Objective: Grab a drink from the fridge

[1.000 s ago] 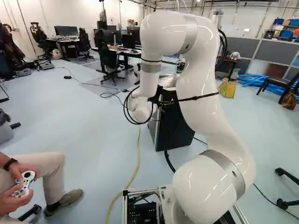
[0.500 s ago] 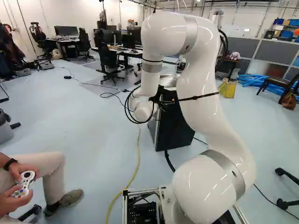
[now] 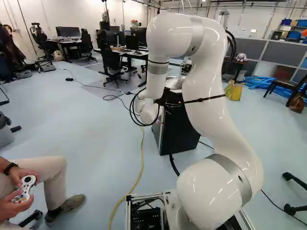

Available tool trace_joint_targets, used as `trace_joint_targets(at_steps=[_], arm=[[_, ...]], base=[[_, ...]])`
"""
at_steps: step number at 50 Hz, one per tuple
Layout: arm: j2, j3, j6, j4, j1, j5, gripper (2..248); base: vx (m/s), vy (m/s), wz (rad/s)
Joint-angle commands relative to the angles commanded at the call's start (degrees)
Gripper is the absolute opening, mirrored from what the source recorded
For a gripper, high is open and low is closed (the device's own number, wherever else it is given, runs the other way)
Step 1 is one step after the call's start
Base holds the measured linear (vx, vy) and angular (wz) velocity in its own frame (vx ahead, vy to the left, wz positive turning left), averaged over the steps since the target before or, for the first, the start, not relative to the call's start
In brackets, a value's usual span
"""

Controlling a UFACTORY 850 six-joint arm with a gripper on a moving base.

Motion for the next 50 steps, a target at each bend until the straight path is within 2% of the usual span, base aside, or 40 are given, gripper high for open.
trace_joint_targets(at_steps=[50], arm=[[-0.44,-0.72,0.00,0.00,-2.80,0.00,247]], base=[[0.000,0.000,0.000]])
